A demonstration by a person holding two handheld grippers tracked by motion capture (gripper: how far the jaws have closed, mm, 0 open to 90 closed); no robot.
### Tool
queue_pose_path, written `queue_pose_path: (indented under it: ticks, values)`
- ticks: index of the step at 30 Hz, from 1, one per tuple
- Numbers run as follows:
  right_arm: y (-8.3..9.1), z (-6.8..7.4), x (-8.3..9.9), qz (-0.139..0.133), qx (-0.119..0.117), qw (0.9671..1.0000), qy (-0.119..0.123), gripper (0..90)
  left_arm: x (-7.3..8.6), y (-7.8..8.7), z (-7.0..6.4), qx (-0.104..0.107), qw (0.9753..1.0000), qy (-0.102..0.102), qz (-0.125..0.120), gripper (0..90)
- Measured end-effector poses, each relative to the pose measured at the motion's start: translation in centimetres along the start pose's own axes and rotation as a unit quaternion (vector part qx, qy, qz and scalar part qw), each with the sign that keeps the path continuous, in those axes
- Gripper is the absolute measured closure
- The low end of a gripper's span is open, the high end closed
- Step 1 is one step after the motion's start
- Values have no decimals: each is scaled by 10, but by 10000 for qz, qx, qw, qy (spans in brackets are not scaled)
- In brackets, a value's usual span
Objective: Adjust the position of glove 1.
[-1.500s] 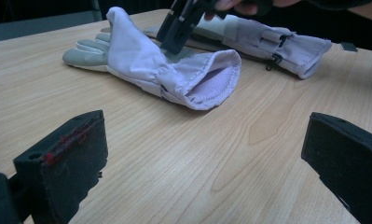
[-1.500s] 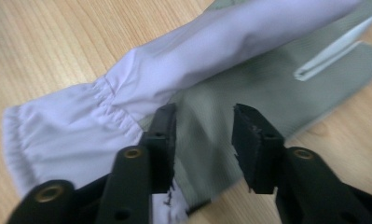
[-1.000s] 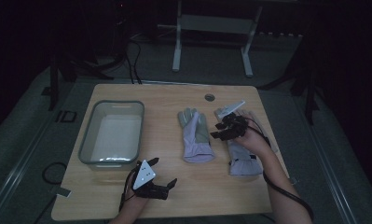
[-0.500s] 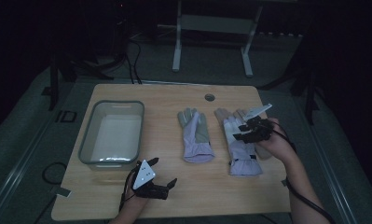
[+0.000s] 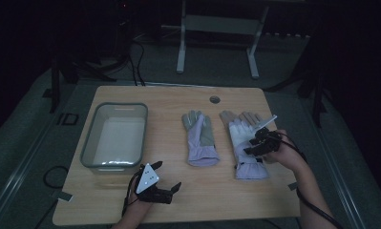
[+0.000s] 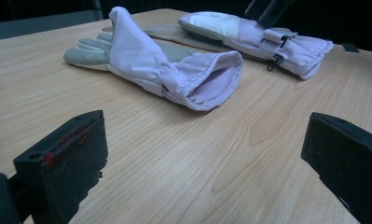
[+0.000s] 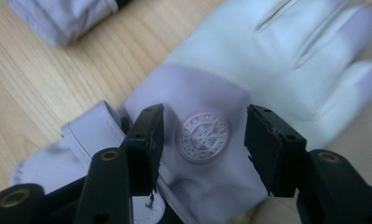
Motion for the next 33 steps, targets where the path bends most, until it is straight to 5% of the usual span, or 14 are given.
queue_pose_path:
  ticks: [6, 11, 16, 23, 27, 33]
  values:
    - [-15, 0, 7, 54, 97, 9999, -26, 454, 0, 0, 0, 6, 10000, -3, -3, 6]
    - [-16, 0, 13, -41, -106, 9995, -309, 609, 0, 0, 0, 4, 10000, -9, 1, 6]
    - [-13, 4, 17, -205, 23, 9978, -625, 668, 0, 0, 0, -2, 10000, 1, 1, 5]
    - [6, 8, 16, -400, 171, 9951, -893, 760, 0, 0, 0, -17, 10000, 9, 0, 6]
    - [23, 10, 14, -529, 79, 9944, -906, 761, 0, 0, 0, -20, 10000, 5, 2, 6]
    - [53, 8, -2, -793, 268, 9925, -891, 761, 0, 0, 0, -21, 10000, 6, 1, 6]
Point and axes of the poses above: each handheld gripper's, and its own axes: y roughly backward along the jaws, x roughly out of its underside, z roughly to its left, the point moved 3 cm from there along -y, roughly forward along the jaws, and after that the axes turned 5 degrees about x, right-handed, at the moved point
